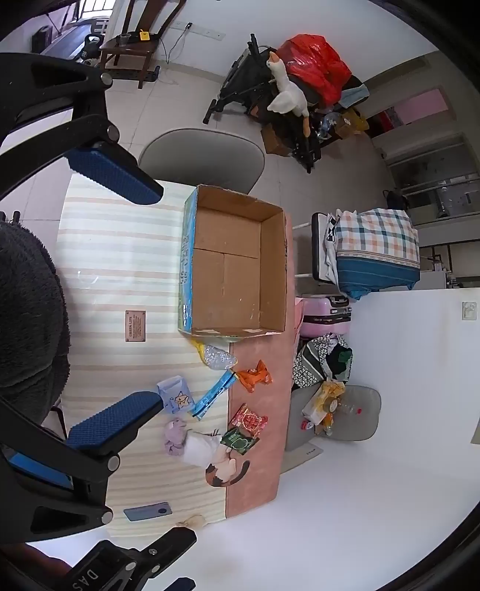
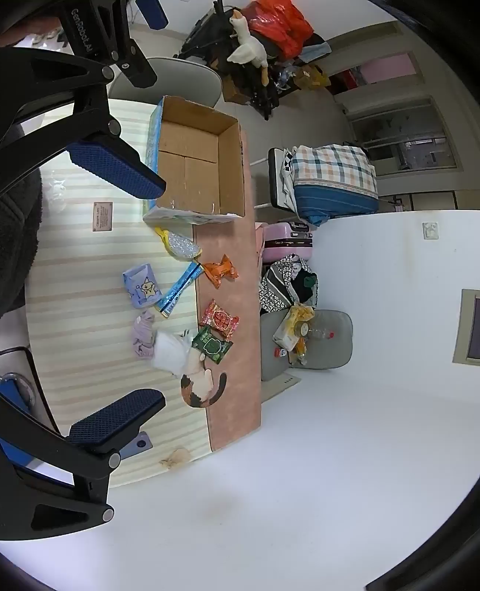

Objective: Organize soft objects

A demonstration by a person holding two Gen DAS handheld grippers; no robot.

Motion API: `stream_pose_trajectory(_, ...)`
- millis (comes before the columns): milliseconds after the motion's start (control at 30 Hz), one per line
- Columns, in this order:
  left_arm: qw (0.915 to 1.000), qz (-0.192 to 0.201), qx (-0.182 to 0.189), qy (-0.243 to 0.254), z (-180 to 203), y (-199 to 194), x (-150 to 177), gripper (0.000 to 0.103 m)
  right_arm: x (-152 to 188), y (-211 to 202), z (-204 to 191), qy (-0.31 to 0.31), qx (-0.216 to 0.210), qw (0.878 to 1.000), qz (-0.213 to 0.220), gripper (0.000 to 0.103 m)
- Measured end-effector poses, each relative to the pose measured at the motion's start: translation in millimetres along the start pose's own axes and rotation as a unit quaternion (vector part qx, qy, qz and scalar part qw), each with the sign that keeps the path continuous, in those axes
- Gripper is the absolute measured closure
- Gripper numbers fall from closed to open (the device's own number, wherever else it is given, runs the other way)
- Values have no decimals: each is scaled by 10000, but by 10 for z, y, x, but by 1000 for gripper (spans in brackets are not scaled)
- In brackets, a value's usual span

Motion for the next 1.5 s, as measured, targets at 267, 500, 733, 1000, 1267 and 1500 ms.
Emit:
stream_pose_trajectory(267,10000,-21,31,-5,11,20,-1,0,30,-14,10,2,13,10000,55,0)
stream_pose_trajectory(500,10000,-24,38,-2,74,16,-9,0,26,-4,32,-5,21,10000,45,0)
stream_pose_trajectory(733,10000,15,11,-7,119,20,-123,0,37,-37,50,17,19,9999,108,0)
stream_pose_trajectory(1000,9999,103,44,36,15,-70,-70,0,49,-60,79,2,10,9999,149,0)
stream_pose_trajectory(1267,9999,122,45,29,17,-73,-59,0,33,-88,70,-9,12,9998,179,0)
stream_pose_trajectory(1500,9999,130,50,29,19,-70,-58,0,-9,-96,39,-50,-3,9998,172,0)
Point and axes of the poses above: each gripper's, at about its wrist camera, not at the fingertips, and y roughly the way its jaws point, z to its right, x to its underside, the point moved 2 cm from there along y, roughly the way its jaws point, and after that the axes turned 2 degrees about x, right-handed, at the moved point
